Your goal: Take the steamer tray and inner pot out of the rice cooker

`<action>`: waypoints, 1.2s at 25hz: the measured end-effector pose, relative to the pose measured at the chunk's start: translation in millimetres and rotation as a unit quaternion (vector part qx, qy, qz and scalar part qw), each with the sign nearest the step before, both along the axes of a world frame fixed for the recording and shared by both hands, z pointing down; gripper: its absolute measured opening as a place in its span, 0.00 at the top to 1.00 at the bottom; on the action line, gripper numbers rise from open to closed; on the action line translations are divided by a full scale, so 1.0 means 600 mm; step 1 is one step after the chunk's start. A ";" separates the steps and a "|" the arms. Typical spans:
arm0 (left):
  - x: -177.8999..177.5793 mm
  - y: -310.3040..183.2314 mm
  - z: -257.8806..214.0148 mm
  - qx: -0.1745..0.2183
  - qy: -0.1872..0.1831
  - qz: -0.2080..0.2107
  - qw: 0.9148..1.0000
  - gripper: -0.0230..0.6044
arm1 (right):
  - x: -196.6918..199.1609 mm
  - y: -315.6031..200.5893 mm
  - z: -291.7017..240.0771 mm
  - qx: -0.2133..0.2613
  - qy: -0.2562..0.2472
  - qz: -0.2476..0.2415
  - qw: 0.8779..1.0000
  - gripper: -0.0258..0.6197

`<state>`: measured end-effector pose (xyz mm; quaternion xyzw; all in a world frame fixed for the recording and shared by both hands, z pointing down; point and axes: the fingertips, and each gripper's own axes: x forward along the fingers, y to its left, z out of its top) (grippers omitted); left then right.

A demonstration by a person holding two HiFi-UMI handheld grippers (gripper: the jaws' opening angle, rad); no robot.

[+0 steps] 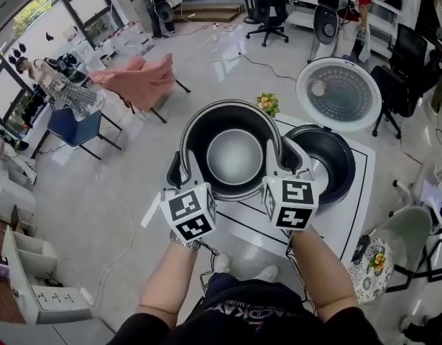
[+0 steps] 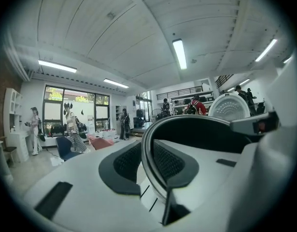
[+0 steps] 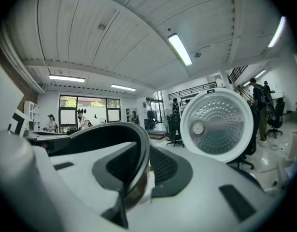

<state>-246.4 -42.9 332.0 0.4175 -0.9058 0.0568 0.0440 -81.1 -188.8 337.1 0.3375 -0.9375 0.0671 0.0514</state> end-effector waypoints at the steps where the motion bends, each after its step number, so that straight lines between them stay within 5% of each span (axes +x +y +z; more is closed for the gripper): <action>1: -0.013 0.011 0.005 -0.003 0.002 -0.004 1.000 0.83 | -0.015 0.009 0.008 -0.006 0.003 -0.004 1.000 0.82; 15: -0.159 0.056 0.172 -0.081 0.057 0.019 0.995 0.83 | -0.150 0.065 0.163 -0.079 0.058 0.021 0.995 0.83; 30: -0.164 0.007 0.350 -0.147 0.118 0.091 0.978 0.83 | -0.128 0.052 0.309 -0.145 0.100 0.092 0.980 0.84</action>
